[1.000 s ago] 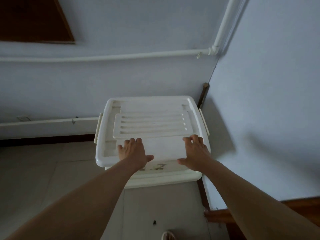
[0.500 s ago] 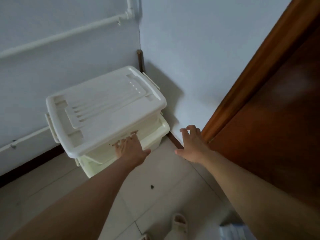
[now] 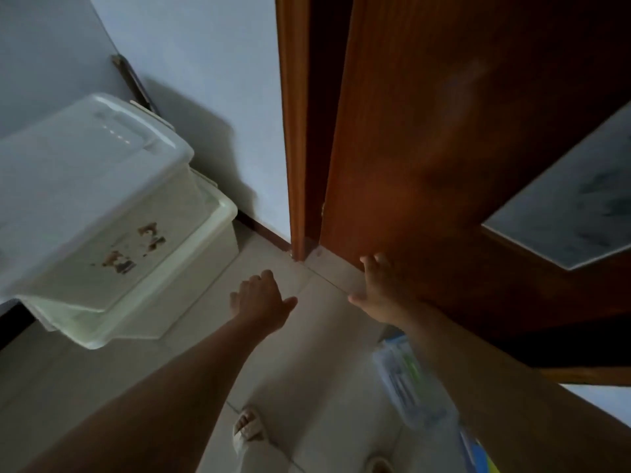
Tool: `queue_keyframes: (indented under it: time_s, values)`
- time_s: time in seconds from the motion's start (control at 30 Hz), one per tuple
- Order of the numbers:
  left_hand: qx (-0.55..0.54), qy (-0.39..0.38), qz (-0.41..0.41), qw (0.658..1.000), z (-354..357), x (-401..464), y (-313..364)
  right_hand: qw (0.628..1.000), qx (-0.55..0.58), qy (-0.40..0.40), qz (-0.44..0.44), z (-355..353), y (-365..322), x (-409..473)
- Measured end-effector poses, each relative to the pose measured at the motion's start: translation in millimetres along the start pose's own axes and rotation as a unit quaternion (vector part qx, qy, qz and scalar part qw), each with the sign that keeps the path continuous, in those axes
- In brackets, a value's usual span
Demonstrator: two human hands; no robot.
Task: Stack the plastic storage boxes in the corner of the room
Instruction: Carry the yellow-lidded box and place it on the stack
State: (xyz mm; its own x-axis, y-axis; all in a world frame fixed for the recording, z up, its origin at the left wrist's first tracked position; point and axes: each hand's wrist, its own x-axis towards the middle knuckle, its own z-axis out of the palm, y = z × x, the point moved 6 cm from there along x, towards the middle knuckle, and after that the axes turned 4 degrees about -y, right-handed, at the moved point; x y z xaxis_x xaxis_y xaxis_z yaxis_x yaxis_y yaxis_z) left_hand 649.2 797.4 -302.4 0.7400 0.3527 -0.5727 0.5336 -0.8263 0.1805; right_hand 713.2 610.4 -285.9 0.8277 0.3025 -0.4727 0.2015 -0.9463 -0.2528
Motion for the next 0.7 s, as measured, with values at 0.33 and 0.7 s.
queue_keyframes:
  time_s: [0.33,0.7]
  values:
    - [0.031,-0.078,0.036,0.996,151,-57,124,0.995,0.018,-0.041,0.088,52,194,-68]
    - [0.077,-0.166,0.096,0.978,271,-69,202,0.970,0.098,-0.056,0.215,135,327,-133]
